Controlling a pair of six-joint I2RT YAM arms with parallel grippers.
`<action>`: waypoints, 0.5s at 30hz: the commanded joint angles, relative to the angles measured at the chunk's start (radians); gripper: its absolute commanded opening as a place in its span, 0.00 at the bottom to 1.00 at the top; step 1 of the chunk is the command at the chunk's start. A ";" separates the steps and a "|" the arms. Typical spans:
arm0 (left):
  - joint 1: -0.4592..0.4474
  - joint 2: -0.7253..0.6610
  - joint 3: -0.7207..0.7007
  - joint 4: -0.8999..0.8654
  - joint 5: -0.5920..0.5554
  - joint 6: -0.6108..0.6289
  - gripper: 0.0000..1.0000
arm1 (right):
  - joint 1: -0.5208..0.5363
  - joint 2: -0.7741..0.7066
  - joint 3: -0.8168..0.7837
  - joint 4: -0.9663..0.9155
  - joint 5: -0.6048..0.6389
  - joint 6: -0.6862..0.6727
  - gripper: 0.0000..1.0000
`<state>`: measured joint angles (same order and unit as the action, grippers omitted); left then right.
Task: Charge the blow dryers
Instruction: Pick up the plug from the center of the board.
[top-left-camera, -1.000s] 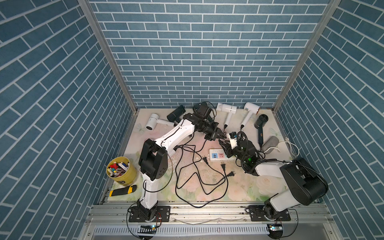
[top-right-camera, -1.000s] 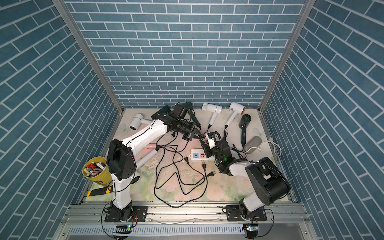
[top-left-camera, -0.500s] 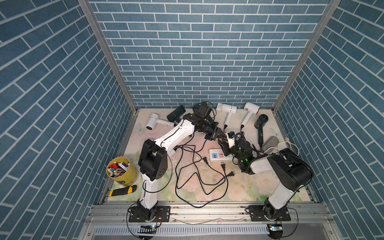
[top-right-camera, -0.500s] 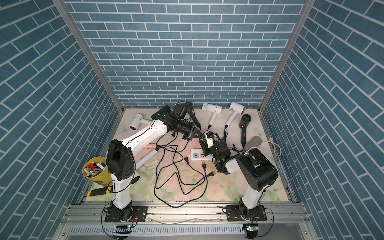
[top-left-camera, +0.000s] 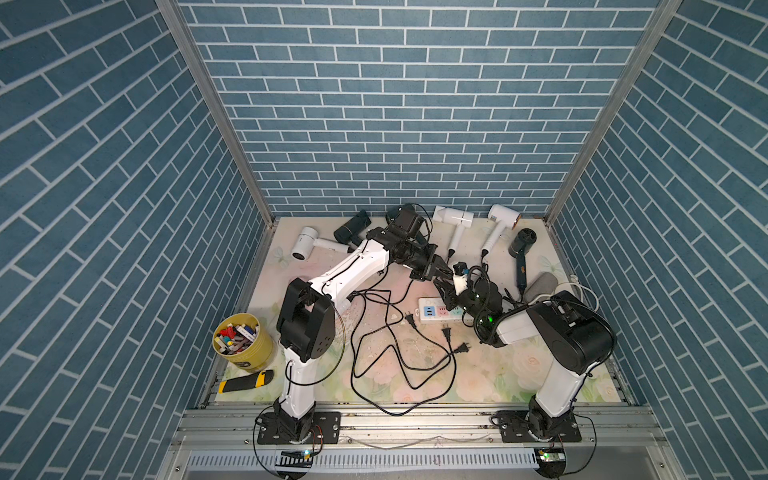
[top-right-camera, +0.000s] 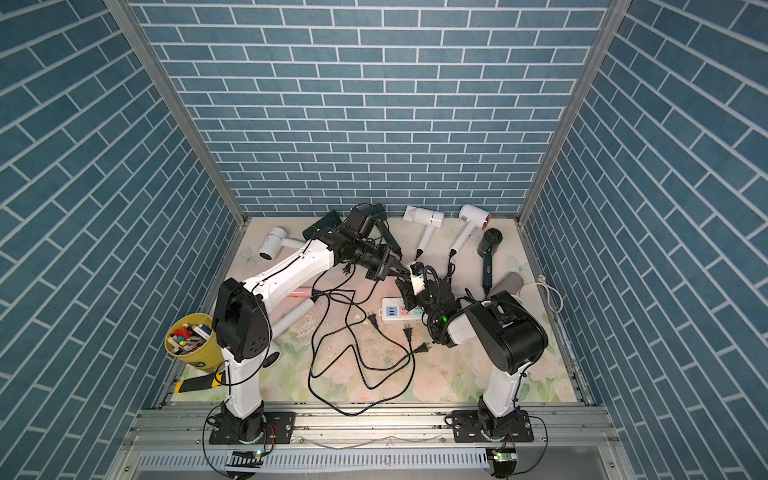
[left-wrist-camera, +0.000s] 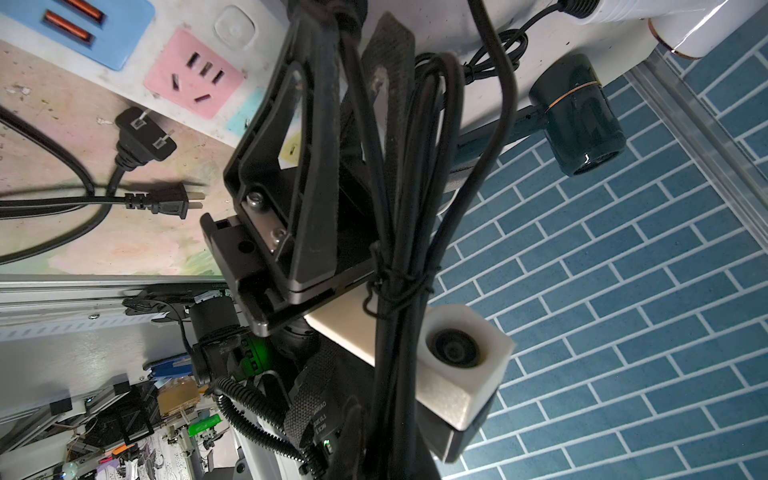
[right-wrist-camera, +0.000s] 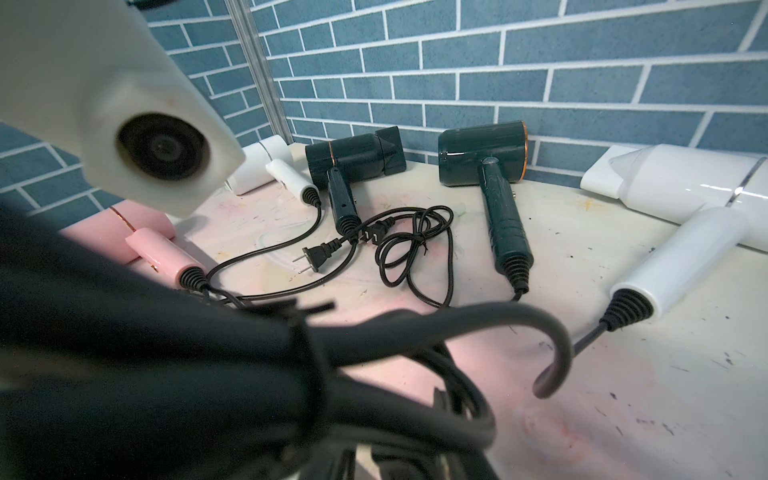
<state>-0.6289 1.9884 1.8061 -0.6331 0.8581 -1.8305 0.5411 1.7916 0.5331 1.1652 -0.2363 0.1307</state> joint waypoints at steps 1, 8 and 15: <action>-0.008 -0.056 -0.010 0.049 0.022 -0.011 0.00 | 0.016 0.014 0.019 0.045 -0.029 -0.032 0.30; -0.009 -0.056 -0.018 0.071 0.026 -0.025 0.00 | 0.032 0.015 0.036 0.019 -0.022 -0.038 0.28; -0.008 -0.057 -0.022 0.081 0.029 -0.029 0.00 | 0.049 0.009 0.052 -0.028 -0.006 -0.051 0.16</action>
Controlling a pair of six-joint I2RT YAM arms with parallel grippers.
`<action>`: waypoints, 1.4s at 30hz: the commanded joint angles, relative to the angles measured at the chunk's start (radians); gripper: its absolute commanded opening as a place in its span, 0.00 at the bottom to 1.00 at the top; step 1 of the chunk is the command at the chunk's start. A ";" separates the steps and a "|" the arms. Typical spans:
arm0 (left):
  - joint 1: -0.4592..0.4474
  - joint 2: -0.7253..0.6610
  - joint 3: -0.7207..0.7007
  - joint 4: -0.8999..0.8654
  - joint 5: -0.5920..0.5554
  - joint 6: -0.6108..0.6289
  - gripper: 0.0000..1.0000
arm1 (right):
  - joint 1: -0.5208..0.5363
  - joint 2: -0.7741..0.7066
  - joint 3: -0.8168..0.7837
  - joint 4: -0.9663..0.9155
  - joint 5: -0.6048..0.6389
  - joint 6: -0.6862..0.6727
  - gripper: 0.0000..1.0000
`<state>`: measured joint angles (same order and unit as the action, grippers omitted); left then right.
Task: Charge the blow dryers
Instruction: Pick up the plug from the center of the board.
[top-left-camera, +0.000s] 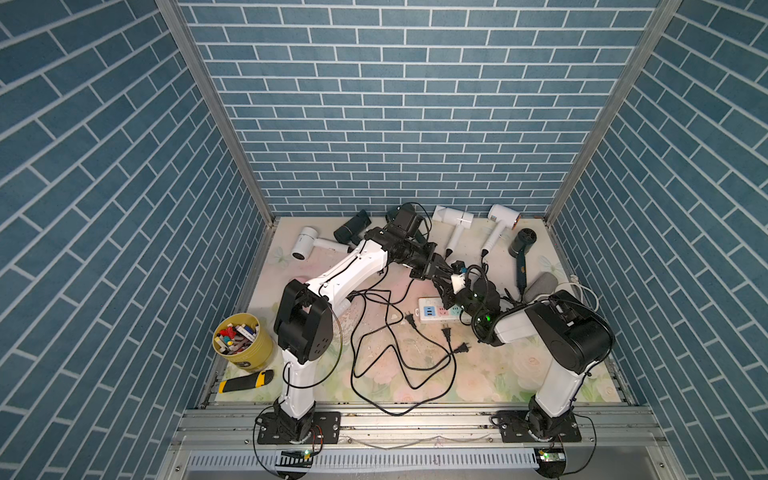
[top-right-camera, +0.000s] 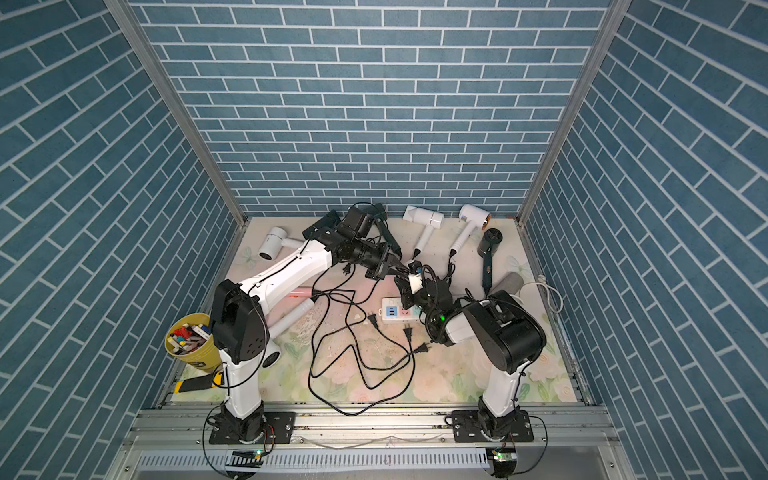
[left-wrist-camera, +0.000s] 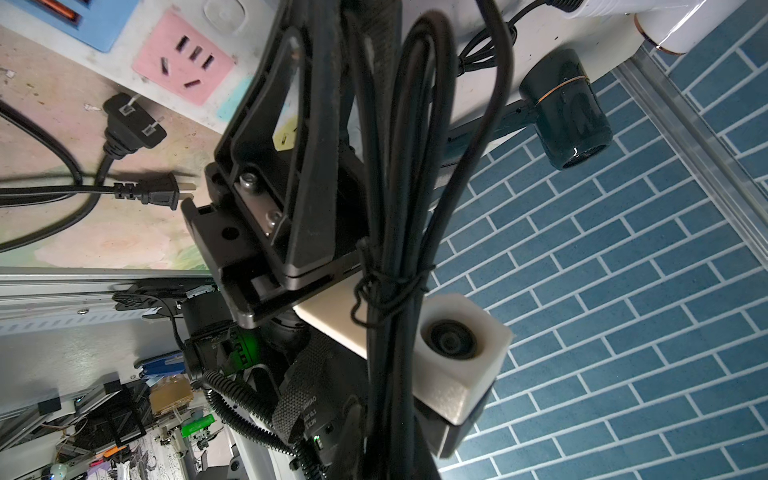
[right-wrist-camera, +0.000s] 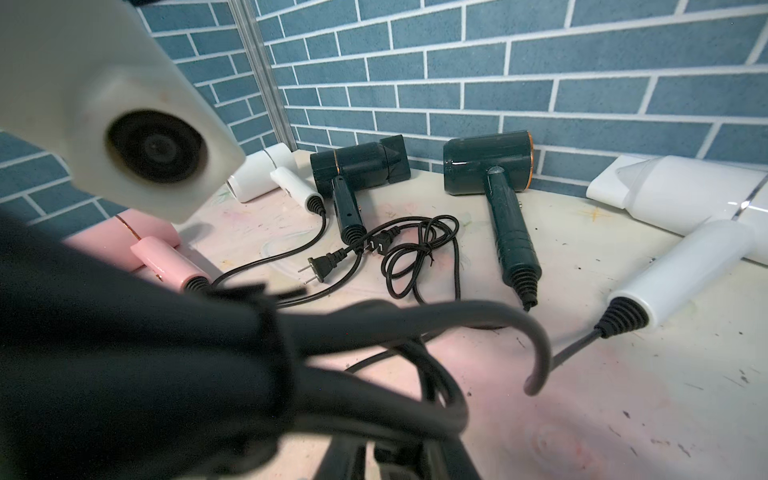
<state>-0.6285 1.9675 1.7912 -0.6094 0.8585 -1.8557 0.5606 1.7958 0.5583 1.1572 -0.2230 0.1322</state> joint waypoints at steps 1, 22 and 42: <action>-0.009 -0.036 -0.009 0.059 0.028 -0.003 0.00 | 0.030 -0.001 0.030 -0.035 -0.019 -0.052 0.09; -0.004 0.101 -0.014 0.387 0.116 0.068 0.00 | 0.010 -0.226 -0.138 -0.080 -0.016 -0.093 0.00; 0.135 0.431 0.461 0.405 0.141 0.492 0.71 | -0.184 -0.417 0.089 -0.726 -0.297 0.149 0.00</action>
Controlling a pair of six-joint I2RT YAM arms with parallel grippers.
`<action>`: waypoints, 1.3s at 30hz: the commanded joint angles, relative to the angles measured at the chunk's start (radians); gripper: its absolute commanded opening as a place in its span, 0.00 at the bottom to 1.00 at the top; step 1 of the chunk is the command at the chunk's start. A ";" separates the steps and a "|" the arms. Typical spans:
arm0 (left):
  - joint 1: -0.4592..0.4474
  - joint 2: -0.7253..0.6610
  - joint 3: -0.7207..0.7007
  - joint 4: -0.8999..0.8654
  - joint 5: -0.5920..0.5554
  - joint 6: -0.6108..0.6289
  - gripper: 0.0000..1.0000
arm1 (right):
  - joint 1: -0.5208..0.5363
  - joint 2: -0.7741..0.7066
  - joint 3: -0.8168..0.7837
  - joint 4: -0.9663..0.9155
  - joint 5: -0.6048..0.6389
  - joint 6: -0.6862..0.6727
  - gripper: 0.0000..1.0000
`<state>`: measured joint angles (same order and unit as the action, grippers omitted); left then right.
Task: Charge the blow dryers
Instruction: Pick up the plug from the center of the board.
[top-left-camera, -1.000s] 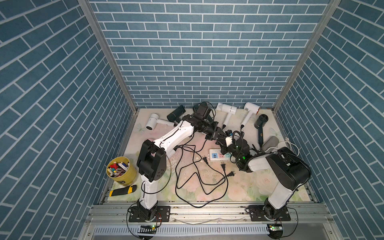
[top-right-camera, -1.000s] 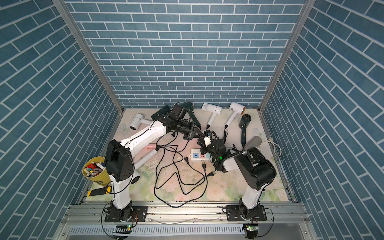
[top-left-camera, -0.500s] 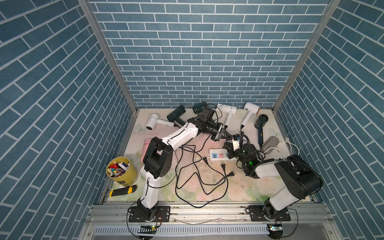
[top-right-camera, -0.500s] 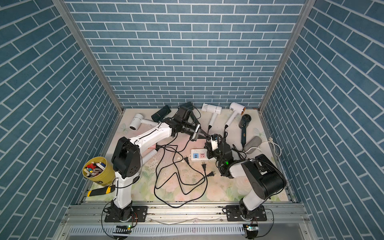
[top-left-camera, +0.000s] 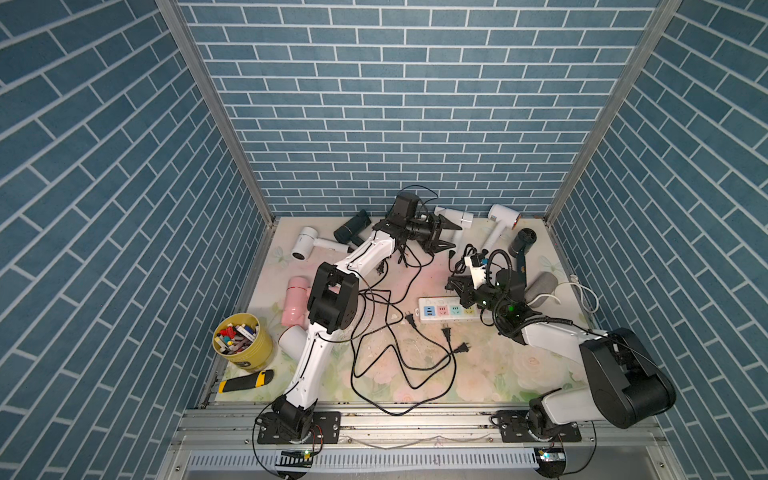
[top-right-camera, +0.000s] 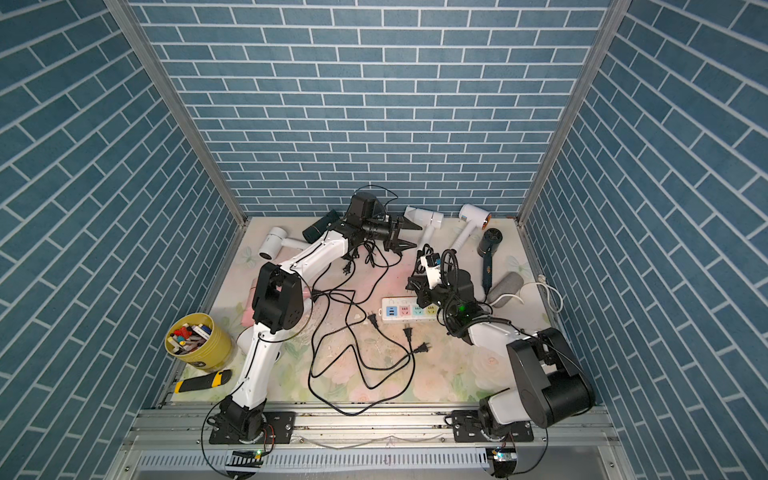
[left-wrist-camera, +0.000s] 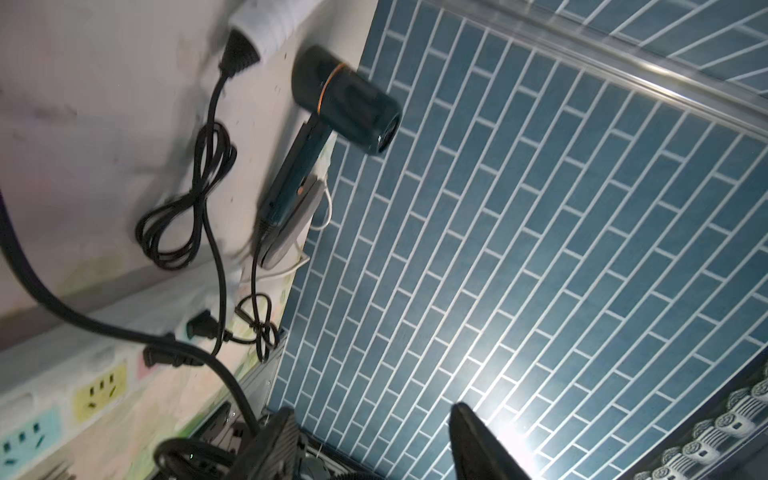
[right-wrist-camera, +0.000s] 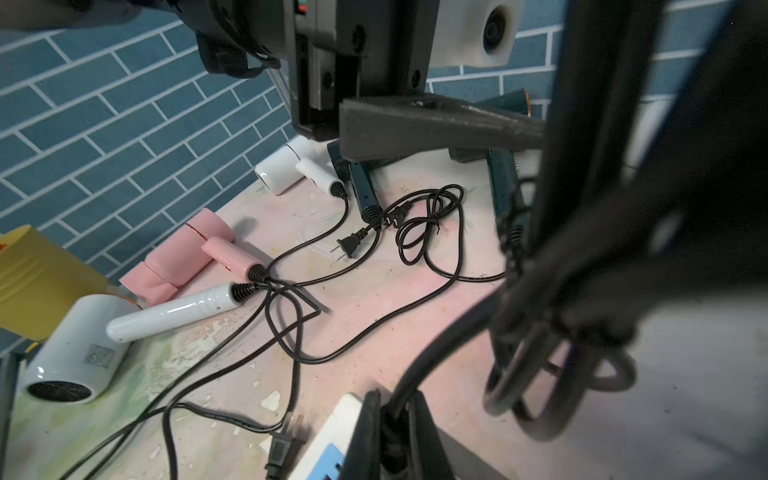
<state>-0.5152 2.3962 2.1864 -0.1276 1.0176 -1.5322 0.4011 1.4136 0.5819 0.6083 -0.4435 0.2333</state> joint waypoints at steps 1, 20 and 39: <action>0.030 -0.012 0.060 -0.088 -0.033 0.207 0.77 | -0.035 -0.043 0.080 -0.206 -0.082 0.062 0.00; 0.010 -0.554 -0.706 0.115 -0.279 0.922 0.99 | -0.214 0.007 0.306 -0.458 -0.290 0.284 0.00; -0.144 -0.394 -0.657 0.025 -0.153 1.211 0.60 | -0.230 0.046 0.351 -0.461 -0.398 0.327 0.00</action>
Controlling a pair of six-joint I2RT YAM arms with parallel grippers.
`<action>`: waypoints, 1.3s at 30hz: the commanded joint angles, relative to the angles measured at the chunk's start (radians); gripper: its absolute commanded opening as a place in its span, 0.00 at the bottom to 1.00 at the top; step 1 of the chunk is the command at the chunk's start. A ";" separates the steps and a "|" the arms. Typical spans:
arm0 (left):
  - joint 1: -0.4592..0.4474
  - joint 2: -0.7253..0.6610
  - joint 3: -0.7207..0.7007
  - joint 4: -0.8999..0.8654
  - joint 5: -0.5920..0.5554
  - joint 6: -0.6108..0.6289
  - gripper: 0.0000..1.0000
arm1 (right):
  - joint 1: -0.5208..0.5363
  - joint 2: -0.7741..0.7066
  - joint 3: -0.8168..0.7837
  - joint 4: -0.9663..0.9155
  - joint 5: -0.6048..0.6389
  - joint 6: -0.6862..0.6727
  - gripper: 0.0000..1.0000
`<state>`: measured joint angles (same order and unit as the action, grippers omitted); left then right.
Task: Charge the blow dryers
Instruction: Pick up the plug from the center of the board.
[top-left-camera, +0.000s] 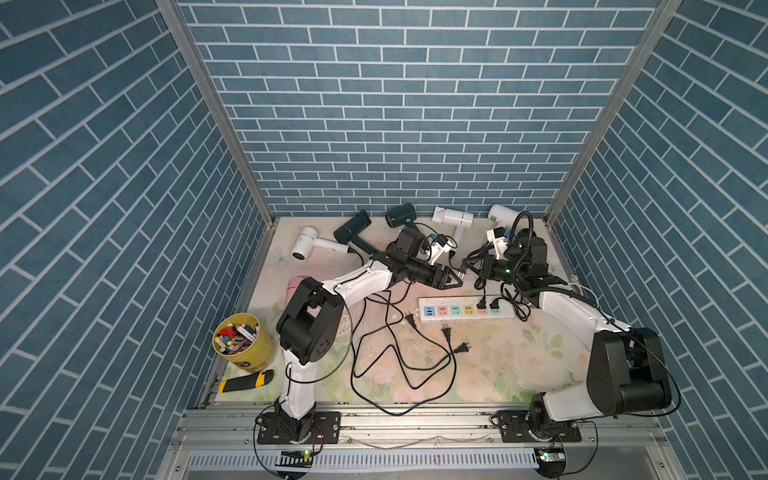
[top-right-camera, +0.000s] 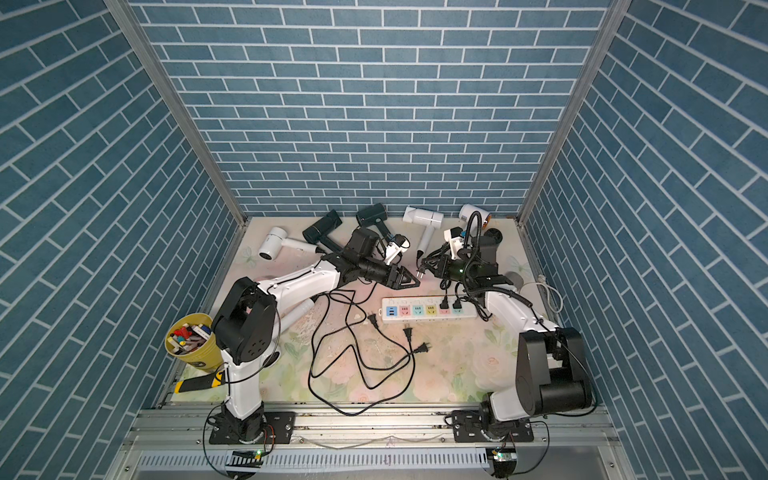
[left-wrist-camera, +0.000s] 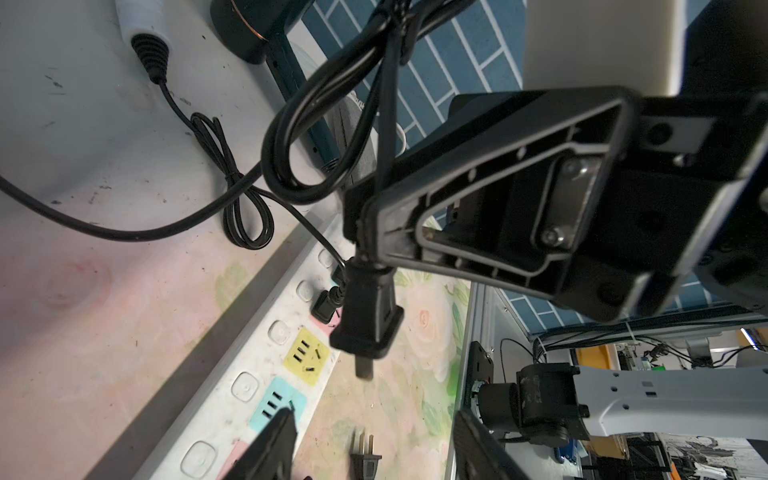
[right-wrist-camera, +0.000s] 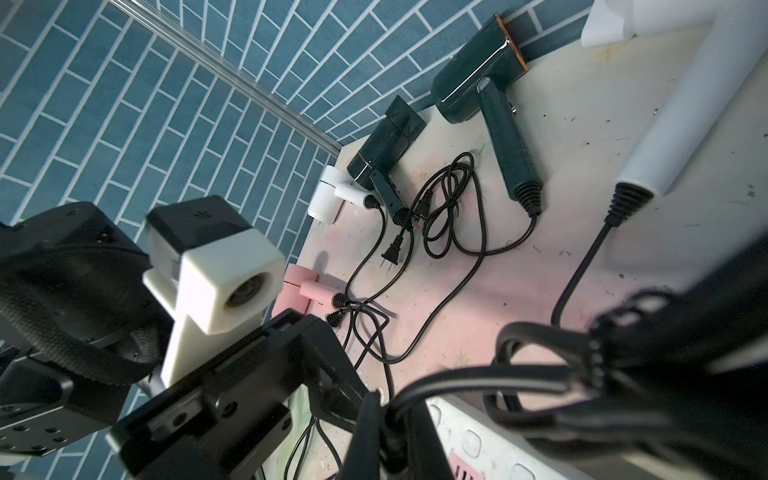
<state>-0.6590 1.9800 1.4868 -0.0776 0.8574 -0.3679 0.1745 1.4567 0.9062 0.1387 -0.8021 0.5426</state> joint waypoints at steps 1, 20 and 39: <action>-0.001 0.027 0.048 -0.024 0.007 0.047 0.58 | -0.003 0.003 0.025 0.014 -0.044 0.023 0.00; -0.005 0.080 0.105 0.041 0.047 0.004 0.16 | -0.003 0.016 -0.009 0.082 -0.083 0.105 0.00; -0.072 0.010 0.110 -0.149 -0.348 0.277 0.00 | -0.038 0.017 0.137 -0.370 -0.098 0.041 0.27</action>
<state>-0.7170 2.0365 1.6154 -0.2066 0.6544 -0.1703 0.1528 1.4685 0.9749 -0.0589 -0.8597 0.6075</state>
